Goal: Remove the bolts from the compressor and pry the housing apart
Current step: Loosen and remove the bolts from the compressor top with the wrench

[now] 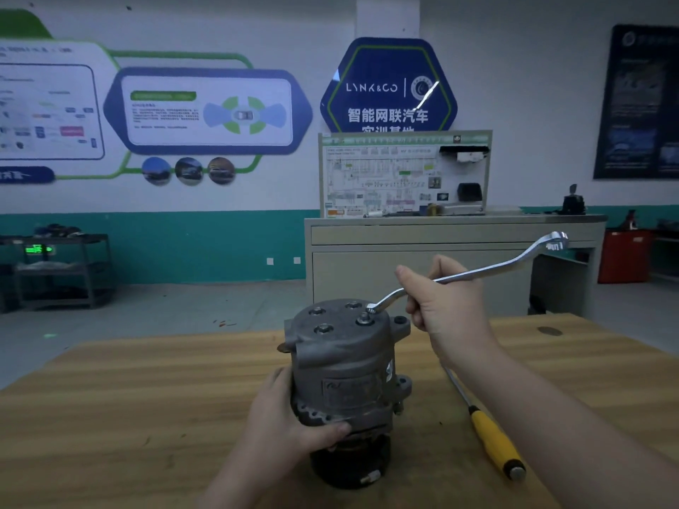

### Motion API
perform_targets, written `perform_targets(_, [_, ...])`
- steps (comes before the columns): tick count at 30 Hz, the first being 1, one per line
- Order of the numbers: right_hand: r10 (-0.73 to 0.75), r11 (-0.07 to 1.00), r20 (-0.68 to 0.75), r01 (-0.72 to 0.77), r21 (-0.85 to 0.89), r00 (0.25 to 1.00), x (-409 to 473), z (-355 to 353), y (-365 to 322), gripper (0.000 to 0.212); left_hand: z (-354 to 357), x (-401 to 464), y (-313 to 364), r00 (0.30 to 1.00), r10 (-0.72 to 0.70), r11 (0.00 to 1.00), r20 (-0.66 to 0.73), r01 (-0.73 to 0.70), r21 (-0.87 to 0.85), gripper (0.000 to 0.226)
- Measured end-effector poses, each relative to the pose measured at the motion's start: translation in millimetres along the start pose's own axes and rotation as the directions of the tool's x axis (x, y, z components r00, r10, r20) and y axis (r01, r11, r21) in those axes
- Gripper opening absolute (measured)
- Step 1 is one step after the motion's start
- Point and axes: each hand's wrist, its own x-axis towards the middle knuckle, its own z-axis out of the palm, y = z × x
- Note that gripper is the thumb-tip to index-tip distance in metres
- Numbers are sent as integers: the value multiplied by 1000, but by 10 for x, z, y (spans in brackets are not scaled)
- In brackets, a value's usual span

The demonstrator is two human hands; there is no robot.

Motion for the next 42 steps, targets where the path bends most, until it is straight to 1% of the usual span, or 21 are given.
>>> perform_targets(4, [-248,919,69,257,-300,966,-142,96,-162,53,6,-14,40,1000,20,1000,6,-20,11,82])
perform_targets(6, [-422,693,255,491,-528,870,-267,164,-227,51,14,-18,59,999,34,999,1,-34,25,79])
perform_targets(8, [-458,404,475,652,-642,751,-418,222,-234,36,26,-19,65,999,43,999,6,-43,30,80])
perform_targets(9, [-458,338,519,682,-649,722,-485,241,-223,24,29,-23,61,999,41,999,9,-41,14,82])
perform_targets(11, [-446,415,490,658,-628,749,-542,230,-176,18,29,-34,69,1000,9,1000,14,-9,-24,82])
perform_targets(14, [-370,776,235,438,-454,899,-491,89,-81,46,34,-45,78,1000,23,1000,-8,-23,15,74])
perform_targets(16, [-99,986,112,112,-126,989,-397,-21,-50,45,35,-36,77,1000,24,1000,-15,-24,6,73])
perform_targets(17, [92,990,125,-104,93,988,-308,-69,-46,43,32,-32,73,1000,17,1000,-10,-17,3,74])
perform_targets(18, [294,907,174,-332,259,940,-190,-115,-34,40,32,-26,66,1000,16,1000,-5,-16,2,75])
perform_targets(19, [477,777,248,-537,328,843,-59,-150,-35,33,30,-20,56,1000,16,1000,-1,-16,4,77])
perform_targets(21, [700,547,371,-792,271,610,170,-165,-83,25,28,-12,40,1000,15,1000,6,-15,6,81])
perform_targets(22, [739,490,405,-842,224,538,261,-149,-94,25,28,-11,33,1000,15,1000,8,-15,6,83])
perform_targets(23, [743,481,428,-855,193,515,331,-127,-94,25,28,-10,23,1000,17,1000,7,-17,3,84])
perform_targets(25, [673,550,459,-808,213,580,403,-76,-112,23,22,-9,0,1000,26,1000,-1,-26,-13,83])
perform_targets(27, [539,657,424,-679,328,727,411,-51,-134,22,9,-5,-13,1000,27,999,-11,-27,-31,84])
perform_targets(30, [296,892,215,-350,287,931,292,-41,-104,32,15,-5,-15,1000,23,999,-14,-23,-28,84])
perform_targets(32, [136,969,110,-155,190,985,142,4,-58,42,17,-6,-11,1000,23,1000,-16,-23,-15,82])
perform_targets(35, [-19,999,35,18,32,999,-43,60,-39,47,19,-5,-1,1000,23,1000,-12,-23,-1,84])
perform_targets(39, [-174,973,43,179,-147,984,-148,61,-78,49,23,-9,20,1000,27,1000,3,-27,-3,79])
perform_targets(41, [-349,876,123,370,-308,929,-210,101,-95,52,16,-14,26,999,41,999,-1,-41,-8,75])
perform_targets(42, [-446,768,204,489,-414,872,-252,133,-102,54,14,-15,30,999,44,999,-2,-44,-6,74])
